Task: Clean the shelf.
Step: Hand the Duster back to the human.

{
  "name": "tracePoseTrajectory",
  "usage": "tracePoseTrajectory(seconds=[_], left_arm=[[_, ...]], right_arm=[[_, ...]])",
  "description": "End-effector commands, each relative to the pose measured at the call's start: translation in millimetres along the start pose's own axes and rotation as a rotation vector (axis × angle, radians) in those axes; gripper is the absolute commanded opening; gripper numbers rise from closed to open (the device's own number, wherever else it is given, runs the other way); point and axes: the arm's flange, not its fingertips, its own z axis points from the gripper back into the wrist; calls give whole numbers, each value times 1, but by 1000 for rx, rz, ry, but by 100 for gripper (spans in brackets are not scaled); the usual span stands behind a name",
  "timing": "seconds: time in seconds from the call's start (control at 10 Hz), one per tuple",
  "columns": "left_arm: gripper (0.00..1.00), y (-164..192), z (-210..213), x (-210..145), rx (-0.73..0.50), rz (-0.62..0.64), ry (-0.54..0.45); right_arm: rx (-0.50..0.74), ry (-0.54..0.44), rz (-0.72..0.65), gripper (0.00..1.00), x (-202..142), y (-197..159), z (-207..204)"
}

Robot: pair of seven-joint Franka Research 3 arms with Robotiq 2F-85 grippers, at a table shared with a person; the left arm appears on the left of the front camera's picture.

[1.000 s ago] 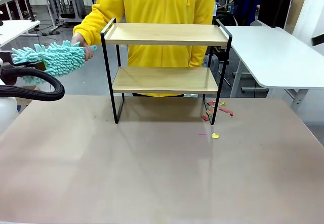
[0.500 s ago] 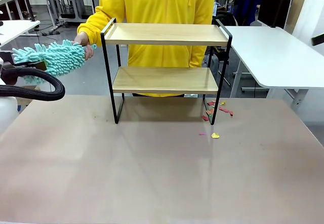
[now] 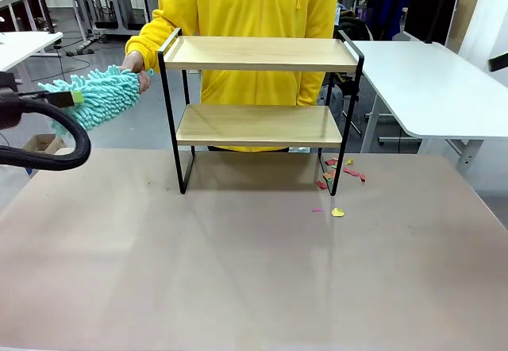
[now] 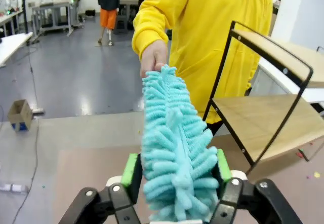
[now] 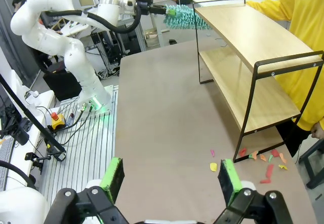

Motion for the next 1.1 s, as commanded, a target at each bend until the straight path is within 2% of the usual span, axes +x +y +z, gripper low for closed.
tracePoseTrajectory(seconds=[0.0,0.2,0.5,0.8,1.0], left_arm=[[100,7,34,42,15,124,35],[100,30,56,91,29,290,-1],[100,98,89,143,133,490,-99],[100,134,99,151,129,555,-106],[100,125,105,144,164,520,-131]], right_arm=[[4,-1,3,100,2,2,1],[4,-1,3,100,2,2,1],[4,-1,3,100,2,2,1],[4,-1,3,100,2,2,1],[4,-1,3,100,2,2,1]])
